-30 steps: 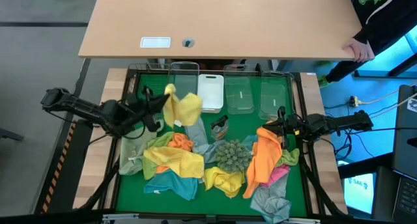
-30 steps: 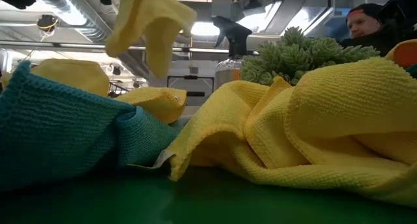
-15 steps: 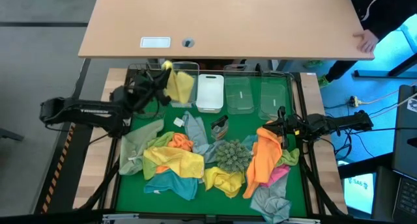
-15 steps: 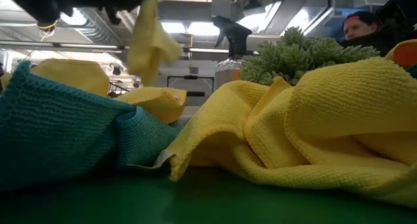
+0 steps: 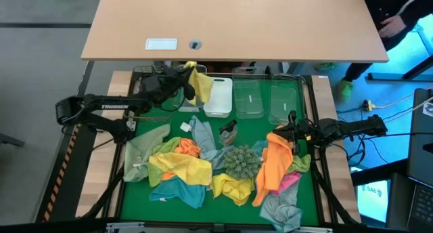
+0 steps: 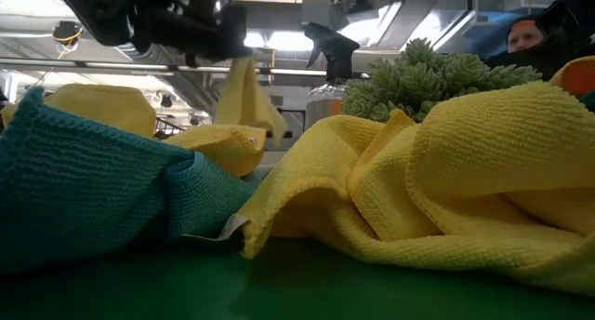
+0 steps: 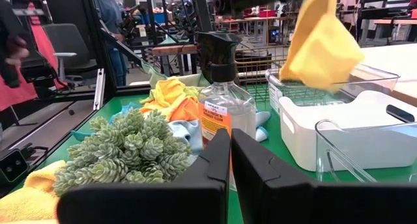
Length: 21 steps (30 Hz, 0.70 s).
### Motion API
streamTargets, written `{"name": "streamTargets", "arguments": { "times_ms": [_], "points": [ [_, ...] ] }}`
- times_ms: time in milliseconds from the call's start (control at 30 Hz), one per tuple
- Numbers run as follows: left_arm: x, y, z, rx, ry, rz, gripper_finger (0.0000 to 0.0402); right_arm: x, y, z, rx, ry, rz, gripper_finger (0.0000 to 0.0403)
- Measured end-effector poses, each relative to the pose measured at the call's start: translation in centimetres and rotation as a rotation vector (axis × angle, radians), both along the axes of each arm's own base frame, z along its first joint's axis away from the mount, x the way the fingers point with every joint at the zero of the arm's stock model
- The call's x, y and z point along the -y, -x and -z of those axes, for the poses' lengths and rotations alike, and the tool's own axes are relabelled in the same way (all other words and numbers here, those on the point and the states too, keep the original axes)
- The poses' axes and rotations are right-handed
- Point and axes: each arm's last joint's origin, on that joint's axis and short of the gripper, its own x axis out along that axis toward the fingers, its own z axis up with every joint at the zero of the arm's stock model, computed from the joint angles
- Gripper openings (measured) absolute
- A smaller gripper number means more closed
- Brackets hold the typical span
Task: Sort microfiber towel by color & place in baskets
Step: Put the top left yellow microfiber towel into the left transparent bin
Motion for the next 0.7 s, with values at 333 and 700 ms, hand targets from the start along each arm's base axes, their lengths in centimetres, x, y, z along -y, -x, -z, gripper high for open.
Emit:
{"name": "streamTargets", "arguments": {
  "times_ms": [333,700],
  "points": [
    [-2.0,1.5,2.4,-0.24,0.124,-0.241,0.0,0.0,0.0,0.0,0.0,0.0,-0.001,0.0017],
    [-2.9,2.5,-0.4,-0.026,-0.017,-0.405,0.0,0.0,0.0,0.0,0.0,0.0,-0.001,0.0017]
  ]
}}
